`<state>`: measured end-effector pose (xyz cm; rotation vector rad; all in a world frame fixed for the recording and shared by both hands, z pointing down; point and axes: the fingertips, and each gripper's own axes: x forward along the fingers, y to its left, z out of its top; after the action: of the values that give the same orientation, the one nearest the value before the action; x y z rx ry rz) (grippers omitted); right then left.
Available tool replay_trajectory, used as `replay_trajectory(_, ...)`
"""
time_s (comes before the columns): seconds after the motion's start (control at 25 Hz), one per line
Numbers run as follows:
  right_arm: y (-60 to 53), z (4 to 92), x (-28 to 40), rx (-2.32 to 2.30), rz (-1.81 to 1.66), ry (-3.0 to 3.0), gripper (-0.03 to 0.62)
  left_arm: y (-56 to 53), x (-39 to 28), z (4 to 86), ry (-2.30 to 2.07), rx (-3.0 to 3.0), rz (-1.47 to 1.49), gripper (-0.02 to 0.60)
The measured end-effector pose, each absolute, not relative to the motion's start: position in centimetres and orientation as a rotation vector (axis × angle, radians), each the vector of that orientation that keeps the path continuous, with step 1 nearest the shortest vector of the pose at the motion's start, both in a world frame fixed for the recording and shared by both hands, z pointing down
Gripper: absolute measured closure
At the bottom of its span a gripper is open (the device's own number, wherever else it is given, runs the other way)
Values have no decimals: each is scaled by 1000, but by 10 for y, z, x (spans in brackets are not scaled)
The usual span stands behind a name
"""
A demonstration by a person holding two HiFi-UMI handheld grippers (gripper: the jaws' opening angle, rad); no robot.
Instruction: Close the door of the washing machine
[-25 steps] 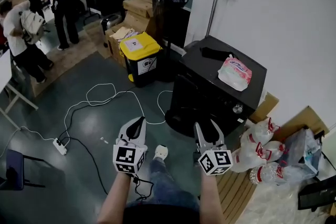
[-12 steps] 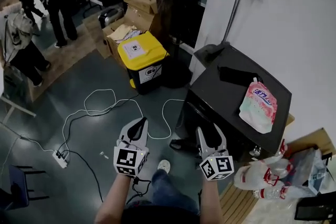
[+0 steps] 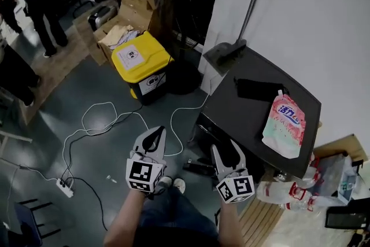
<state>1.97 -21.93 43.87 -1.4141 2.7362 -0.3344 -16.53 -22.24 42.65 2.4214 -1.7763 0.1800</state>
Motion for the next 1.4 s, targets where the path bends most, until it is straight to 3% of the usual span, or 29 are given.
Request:
replay_trajectory(0.52,-202,487,47,-1582,-450,2748,390,-251,-102,465,-1464,2549,264,574)
replay_trajectory(1.04,-155,613,50,-1474,-597,3221,390,-224,-56,541,-1235,2554,373,574)
replay_trajectory(1.4,-127,675,43,-876,-138,4031,388,-210,-55,555,-1199,2540,382,574)
